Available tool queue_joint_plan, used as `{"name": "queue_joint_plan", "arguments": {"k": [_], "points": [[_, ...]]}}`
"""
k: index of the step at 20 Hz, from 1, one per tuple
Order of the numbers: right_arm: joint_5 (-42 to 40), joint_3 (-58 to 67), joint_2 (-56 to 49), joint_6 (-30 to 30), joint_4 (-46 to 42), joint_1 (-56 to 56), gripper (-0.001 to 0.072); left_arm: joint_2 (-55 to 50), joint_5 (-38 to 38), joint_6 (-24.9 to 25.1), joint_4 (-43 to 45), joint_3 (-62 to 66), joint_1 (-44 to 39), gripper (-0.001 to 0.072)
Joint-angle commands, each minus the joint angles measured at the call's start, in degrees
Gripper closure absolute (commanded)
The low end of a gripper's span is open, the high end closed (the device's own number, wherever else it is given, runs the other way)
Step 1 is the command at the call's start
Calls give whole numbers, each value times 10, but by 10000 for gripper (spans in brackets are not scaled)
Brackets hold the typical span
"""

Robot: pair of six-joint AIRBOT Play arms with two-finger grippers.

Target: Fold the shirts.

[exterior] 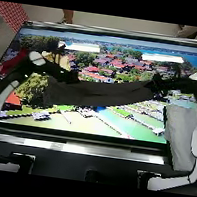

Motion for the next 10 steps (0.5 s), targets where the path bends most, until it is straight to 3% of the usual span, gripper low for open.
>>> {"name": "queue_joint_plan", "arguments": {"k": [1,7,10], "points": [[59,0,113,11,-6,35,672,-65,69,-45,-44,0,-81,668],[80,0,265,95,-78,99,670,-153,118,-44,-226,0,-143,669],[72,0,286,102,-78,122,670,-191,127,19,-381,0,-194,669]]}}
